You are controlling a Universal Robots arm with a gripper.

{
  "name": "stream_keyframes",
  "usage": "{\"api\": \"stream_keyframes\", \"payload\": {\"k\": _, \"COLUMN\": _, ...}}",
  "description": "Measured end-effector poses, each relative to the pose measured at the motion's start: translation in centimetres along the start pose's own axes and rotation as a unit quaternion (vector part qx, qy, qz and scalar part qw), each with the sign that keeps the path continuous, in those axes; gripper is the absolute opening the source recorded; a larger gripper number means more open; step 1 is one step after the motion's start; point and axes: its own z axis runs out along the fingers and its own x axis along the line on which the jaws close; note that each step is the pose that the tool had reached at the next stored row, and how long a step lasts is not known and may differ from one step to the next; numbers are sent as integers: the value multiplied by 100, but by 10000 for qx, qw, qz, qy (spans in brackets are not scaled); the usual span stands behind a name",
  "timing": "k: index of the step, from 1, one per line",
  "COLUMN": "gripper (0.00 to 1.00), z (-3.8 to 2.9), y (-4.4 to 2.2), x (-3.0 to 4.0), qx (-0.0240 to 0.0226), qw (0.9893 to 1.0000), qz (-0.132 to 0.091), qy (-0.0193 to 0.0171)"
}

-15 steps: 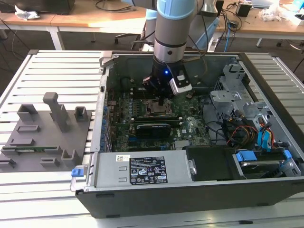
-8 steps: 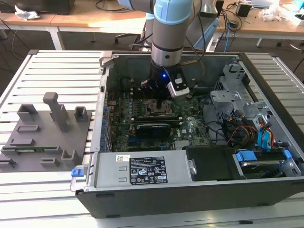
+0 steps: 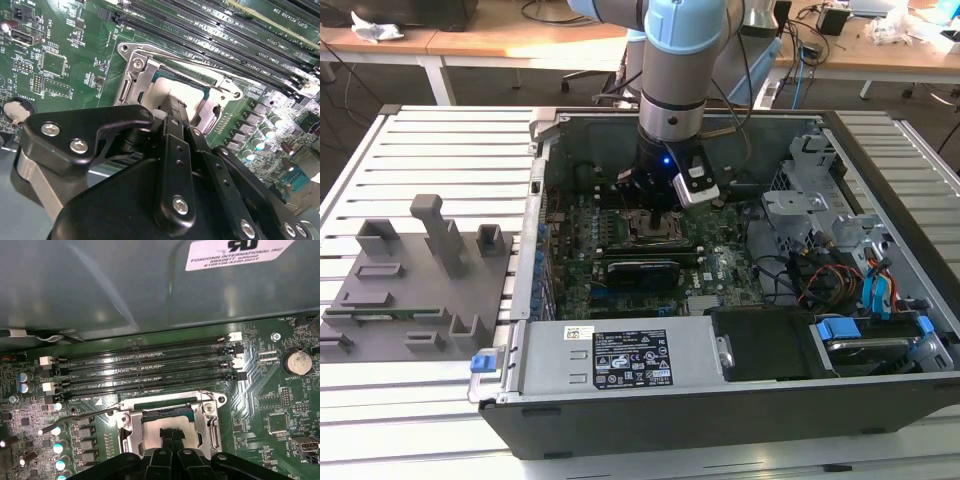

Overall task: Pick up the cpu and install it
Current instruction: 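Close the cpu cover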

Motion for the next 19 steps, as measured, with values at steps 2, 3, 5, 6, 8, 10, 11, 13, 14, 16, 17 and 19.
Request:
{"api": "stream_keyframes", "payload": {"k": 2, "gripper": 11, "z": 1, "y": 1, "x": -1, "qx": -1, "qw": 10000, "qz": -1, "qy": -1}}
{"api": "stream_keyframes", "payload": {"k": 3, "gripper": 11, "z": 1, "y": 0, "x": -1, "qx": -2, "qw": 10000, "qz": -1, "qy": -1}}
{"api": "stream_keyframes", "payload": {"k": 5, "gripper": 11, "z": 3, "y": 1, "x": -8, "qx": -1, "qw": 10000, "qz": -2, "qy": -1}}
{"api": "stream_keyframes", "payload": {"k": 6, "gripper": 11, "z": 3, "y": 1, "x": -10, "qx": -1, "qw": 10000, "qz": -1, "qy": 0}}
{"api": "stream_keyframes", "payload": {"k": 8, "gripper": 11, "z": 5, "y": 2, "x": -14, "qx": -1, "qw": 10000, "qz": -1, "qy": -1}}
{"api": "stream_keyframes", "payload": {"k": 10, "gripper": 11, "z": 5, "y": 2, "x": -15, "qx": -1, "qw": 10000, "qz": -1, "qy": -1}}
{"api": "stream_keyframes", "payload": {"k": 11, "gripper": 11, "z": 5, "y": 2, "x": -15, "qx": -1, "qw": 10000, "qz": -1, "qy": -1}}
{"api": "stream_keyframes", "payload": {"k": 13, "gripper": 11, "z": 0, "y": 4, "x": -16, "qx": -5, "qw": 10000, "qz": -3, "qy": -2}}
{"api": "stream_keyframes", "payload": {"k": 14, "gripper": 11, "z": -8, "y": 4, "x": -16, "qx": -7, "qw": 10000, "qz": -5, "qy": -3}}
{"api": "stream_keyframes", "payload": {"k": 16, "gripper": 11, "z": -36, "y": 3, "x": -15, "qx": -2, "qw": 10000, "qz": -12, "qy": -1}}
{"api": "stream_keyframes", "payload": {"k": 17, "gripper": 11, "z": -46, "y": 3, "x": -15, "qx": -2, "qw": 10000, "qz": -15, "qy": -2}}
{"api": "stream_keyframes", "payload": {"k": 19, "gripper": 11, "z": -51, "y": 3, "x": -10, "qx": -4, "qw": 10000, "qz": -24, "qy": -10}}
